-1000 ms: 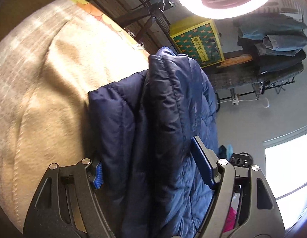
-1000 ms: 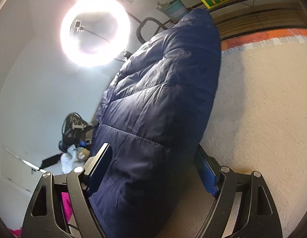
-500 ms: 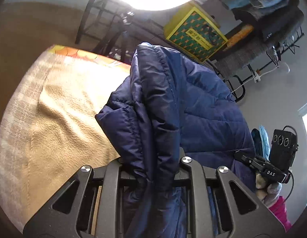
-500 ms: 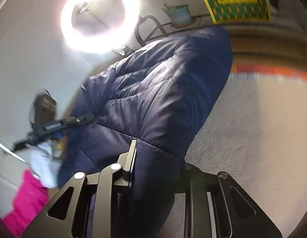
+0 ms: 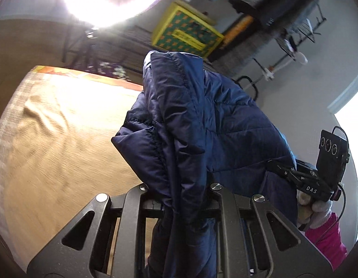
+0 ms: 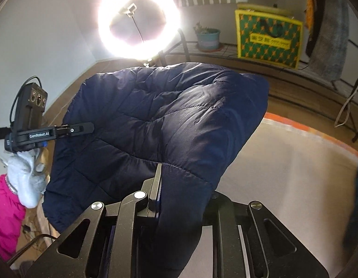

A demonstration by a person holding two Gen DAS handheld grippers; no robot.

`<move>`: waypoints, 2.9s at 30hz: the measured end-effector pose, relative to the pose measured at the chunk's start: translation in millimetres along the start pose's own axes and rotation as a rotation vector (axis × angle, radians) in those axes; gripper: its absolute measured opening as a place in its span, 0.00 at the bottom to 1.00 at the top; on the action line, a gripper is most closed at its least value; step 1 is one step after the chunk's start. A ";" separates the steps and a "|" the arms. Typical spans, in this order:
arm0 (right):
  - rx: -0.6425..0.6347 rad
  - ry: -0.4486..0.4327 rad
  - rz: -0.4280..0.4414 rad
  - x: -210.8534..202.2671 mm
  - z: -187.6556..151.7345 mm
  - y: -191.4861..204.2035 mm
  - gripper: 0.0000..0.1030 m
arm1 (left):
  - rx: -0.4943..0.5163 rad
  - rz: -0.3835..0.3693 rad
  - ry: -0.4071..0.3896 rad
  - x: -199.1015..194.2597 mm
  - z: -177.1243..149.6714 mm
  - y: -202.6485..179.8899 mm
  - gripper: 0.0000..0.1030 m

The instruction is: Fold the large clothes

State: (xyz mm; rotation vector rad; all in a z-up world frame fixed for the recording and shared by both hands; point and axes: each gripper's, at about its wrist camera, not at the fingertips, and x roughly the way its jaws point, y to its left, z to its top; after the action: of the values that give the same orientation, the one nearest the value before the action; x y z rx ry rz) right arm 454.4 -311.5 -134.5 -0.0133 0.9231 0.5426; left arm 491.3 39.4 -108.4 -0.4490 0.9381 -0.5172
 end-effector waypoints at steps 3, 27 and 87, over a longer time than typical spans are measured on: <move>-0.007 -0.017 -0.033 -32.6 -9.3 -5.7 0.16 | 0.032 -0.032 0.001 -4.8 -10.2 -38.0 0.14; 0.025 -0.155 -0.372 -267.1 -90.4 -190.2 0.16 | 0.291 -0.246 0.054 141.1 -27.7 -369.4 0.14; 0.358 -0.405 -0.755 -422.2 -173.5 -170.4 0.76 | 0.440 -0.066 -0.196 -1.8 -70.1 -451.3 0.60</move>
State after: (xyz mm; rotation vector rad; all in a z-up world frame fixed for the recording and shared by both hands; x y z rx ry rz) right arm 198.1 -685.8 43.1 0.0675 0.5441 -0.3187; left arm 331.6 -326.1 114.2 -0.1288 0.5993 -0.7066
